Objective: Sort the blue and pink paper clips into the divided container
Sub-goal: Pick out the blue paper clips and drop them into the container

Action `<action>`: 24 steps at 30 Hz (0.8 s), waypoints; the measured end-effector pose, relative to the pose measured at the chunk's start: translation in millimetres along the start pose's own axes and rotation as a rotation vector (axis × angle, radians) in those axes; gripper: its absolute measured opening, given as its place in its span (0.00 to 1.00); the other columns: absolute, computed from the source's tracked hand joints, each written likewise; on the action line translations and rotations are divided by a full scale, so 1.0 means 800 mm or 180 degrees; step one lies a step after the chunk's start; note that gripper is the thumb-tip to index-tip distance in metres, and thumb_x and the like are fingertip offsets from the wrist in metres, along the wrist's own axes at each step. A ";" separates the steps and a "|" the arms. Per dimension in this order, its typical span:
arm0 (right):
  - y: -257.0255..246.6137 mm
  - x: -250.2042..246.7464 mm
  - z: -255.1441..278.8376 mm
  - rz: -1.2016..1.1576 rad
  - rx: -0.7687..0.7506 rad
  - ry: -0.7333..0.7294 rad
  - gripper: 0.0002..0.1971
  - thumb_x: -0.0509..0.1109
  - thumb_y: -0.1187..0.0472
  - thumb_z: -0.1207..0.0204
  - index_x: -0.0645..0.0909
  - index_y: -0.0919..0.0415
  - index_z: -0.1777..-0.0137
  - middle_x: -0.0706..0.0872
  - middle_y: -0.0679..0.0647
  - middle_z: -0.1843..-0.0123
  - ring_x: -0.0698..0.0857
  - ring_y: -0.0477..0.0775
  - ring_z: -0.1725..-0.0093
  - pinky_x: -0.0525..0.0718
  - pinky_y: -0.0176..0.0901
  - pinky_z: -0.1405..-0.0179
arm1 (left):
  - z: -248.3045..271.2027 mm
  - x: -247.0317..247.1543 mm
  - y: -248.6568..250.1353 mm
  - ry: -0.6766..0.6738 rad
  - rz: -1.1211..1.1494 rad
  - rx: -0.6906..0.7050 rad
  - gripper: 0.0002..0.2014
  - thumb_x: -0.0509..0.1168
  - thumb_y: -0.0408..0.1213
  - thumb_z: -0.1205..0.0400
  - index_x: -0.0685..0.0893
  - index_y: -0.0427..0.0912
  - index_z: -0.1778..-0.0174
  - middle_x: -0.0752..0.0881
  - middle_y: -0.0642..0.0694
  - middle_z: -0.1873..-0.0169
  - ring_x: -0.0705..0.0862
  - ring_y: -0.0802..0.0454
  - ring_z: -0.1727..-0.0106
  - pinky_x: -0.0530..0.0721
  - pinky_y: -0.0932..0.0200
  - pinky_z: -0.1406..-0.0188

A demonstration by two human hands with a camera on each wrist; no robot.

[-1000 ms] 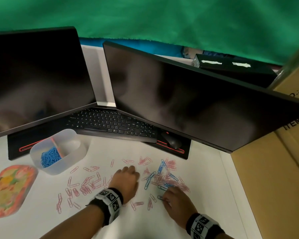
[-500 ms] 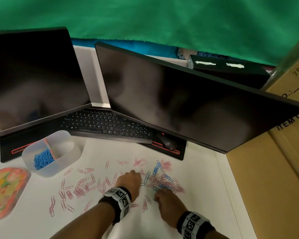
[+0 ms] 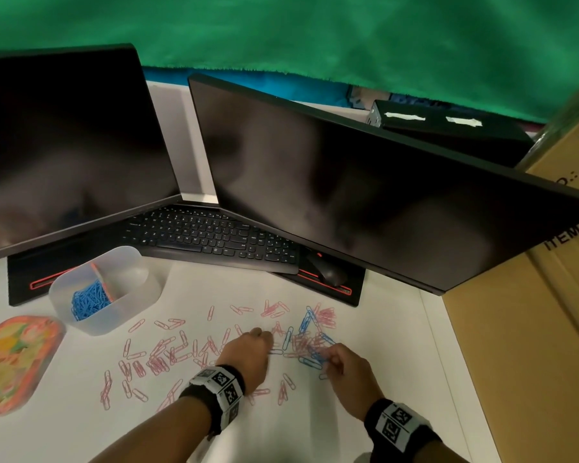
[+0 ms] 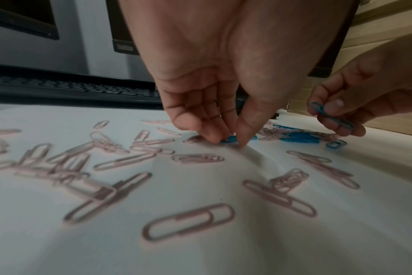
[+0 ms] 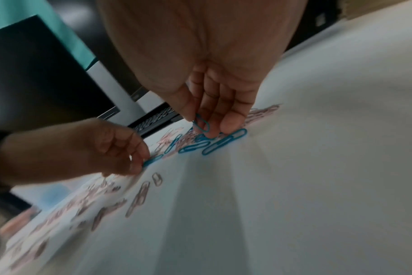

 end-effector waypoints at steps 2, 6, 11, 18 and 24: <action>0.008 -0.005 -0.001 -0.0124 0.0206 0.0063 0.09 0.64 0.68 0.21 0.81 0.54 0.54 0.87 0.45 0.62 0.86 0.40 0.62 0.82 0.29 0.61 | 0.001 0.000 -0.003 0.0012 0.0077 0.0015 0.10 0.58 0.34 0.20 0.77 0.42 0.44 0.79 0.46 0.47 0.83 0.45 0.50 0.81 0.57 0.56; 0.013 -0.004 -0.003 -0.0404 0.0492 -0.0072 0.08 0.59 0.69 0.19 0.77 0.56 0.53 0.86 0.48 0.61 0.84 0.48 0.67 0.80 0.34 0.69 | -0.001 -0.002 0.000 -0.0010 -0.0098 0.0131 0.09 0.58 0.38 0.18 0.79 0.43 0.44 0.79 0.46 0.46 0.83 0.45 0.48 0.84 0.53 0.51; 0.012 0.006 -0.009 -0.0519 0.0704 -0.0166 0.10 0.54 0.68 0.20 0.71 0.57 0.61 0.79 0.52 0.66 0.74 0.50 0.66 0.75 0.46 0.61 | -0.006 -0.003 0.006 -0.0103 -0.0434 0.0190 0.10 0.58 0.35 0.18 0.79 0.41 0.43 0.79 0.43 0.45 0.82 0.44 0.46 0.83 0.51 0.51; -0.021 0.017 -0.010 0.0487 0.0023 -0.0273 0.04 0.64 0.61 0.22 0.71 0.52 0.54 0.85 0.46 0.55 0.82 0.43 0.58 0.79 0.32 0.61 | -0.004 -0.005 0.003 0.0010 0.0394 0.0168 0.09 0.56 0.31 0.20 0.77 0.43 0.47 0.84 0.44 0.52 0.83 0.47 0.53 0.82 0.58 0.56; -0.032 0.030 0.002 0.1678 -0.0660 -0.0253 0.12 0.60 0.58 0.20 0.81 0.56 0.42 0.85 0.51 0.42 0.83 0.55 0.43 0.81 0.46 0.39 | -0.012 -0.009 -0.016 0.0263 0.2155 -0.0377 0.14 0.57 0.25 0.21 0.82 0.48 0.50 0.85 0.47 0.58 0.84 0.55 0.61 0.80 0.72 0.62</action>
Point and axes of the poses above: each hand's wrist, its own z-axis away from the middle knuckle, its own x-axis out of the palm, y = z × x, the point moved 7 cm from there along -z, towards the middle knuckle
